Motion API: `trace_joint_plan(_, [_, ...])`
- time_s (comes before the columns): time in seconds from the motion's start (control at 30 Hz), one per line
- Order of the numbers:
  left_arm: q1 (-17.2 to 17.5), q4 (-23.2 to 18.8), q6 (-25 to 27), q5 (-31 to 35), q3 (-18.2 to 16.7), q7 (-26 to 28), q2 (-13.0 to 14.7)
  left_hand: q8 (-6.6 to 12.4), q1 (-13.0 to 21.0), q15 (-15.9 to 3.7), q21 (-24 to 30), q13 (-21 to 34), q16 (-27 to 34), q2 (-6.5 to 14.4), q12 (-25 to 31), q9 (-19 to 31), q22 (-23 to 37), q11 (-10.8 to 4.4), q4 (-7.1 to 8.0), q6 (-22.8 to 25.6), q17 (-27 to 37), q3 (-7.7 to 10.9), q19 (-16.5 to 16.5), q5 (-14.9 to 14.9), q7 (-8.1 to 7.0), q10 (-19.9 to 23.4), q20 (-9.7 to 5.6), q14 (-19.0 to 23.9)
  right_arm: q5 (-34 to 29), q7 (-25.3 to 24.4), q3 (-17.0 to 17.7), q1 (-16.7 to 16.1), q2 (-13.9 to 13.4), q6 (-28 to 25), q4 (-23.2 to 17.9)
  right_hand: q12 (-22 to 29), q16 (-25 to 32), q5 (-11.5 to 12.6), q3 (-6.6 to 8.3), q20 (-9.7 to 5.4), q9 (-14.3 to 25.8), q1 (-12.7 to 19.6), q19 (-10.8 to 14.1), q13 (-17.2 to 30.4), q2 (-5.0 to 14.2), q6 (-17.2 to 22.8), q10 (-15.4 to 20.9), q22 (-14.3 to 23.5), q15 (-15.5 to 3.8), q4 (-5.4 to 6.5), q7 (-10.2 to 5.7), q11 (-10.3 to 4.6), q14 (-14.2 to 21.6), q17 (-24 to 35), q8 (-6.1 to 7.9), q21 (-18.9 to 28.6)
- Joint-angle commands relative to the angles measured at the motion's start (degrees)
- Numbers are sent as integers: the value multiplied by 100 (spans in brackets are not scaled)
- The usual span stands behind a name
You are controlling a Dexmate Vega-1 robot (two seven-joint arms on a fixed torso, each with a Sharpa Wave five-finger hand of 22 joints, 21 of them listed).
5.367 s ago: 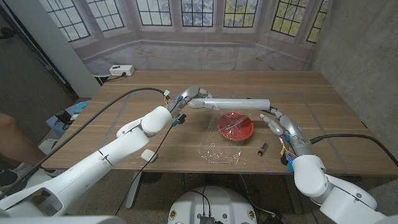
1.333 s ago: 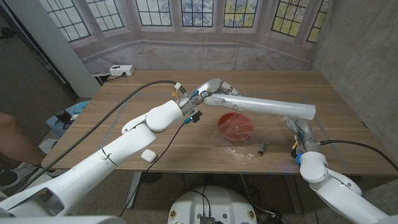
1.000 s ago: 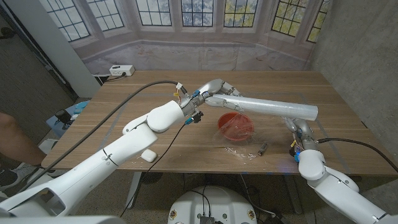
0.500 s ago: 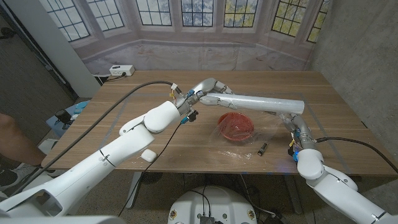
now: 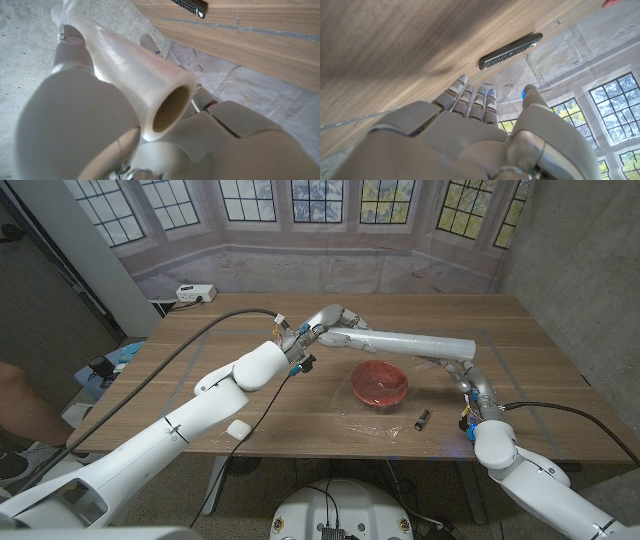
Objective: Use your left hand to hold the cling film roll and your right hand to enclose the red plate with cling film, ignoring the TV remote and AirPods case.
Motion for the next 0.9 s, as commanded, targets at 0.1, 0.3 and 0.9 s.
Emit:
trace_joint_plan(0.1, [-332, 650, -342, 196, 146, -44, -216, 21, 1839, 5, 3, 13, -2, 1870, -4, 31, 10, -3, -13, 34, 16, -1, 37, 37, -9, 43, -23, 4, 104, 7, -119, 104, 50, 169, 144, -11, -8, 23, 31, -164, 18, 52, 45, 20, 11, 40, 20, 6, -366, 16, 0, 9, 52, 11, 10, -9])
trace_joint_plan(0.3, [-456, 813, -441, 248, 175, -156, -217, 20, 1840, 8, 3, 17, -10, 1871, -8, 31, 11, 2, -13, 32, 14, 1, 36, 36, -19, 30, -25, -11, 162, 6, -147, 113, 69, 183, 154, -10, -5, 23, 30, -162, 19, 50, 46, 20, 12, 41, 23, 6, -360, 18, 8, 11, 60, 12, 10, -9])
trace_joint_plan(0.9, [-701, 1415, -938, 403, 240, -243, -338, 18, 1837, 5, 8, 20, -18, 1879, -16, 31, 14, 5, -7, 23, 8, -1, 45, 31, -35, 13, -36, -26, 18, -186, -167, -98, 32, 188, -326, -6, -5, 23, 30, -168, 19, 51, 49, 20, 11, 63, 38, 6, -345, 18, 23, 10, 64, 11, 17, -10])
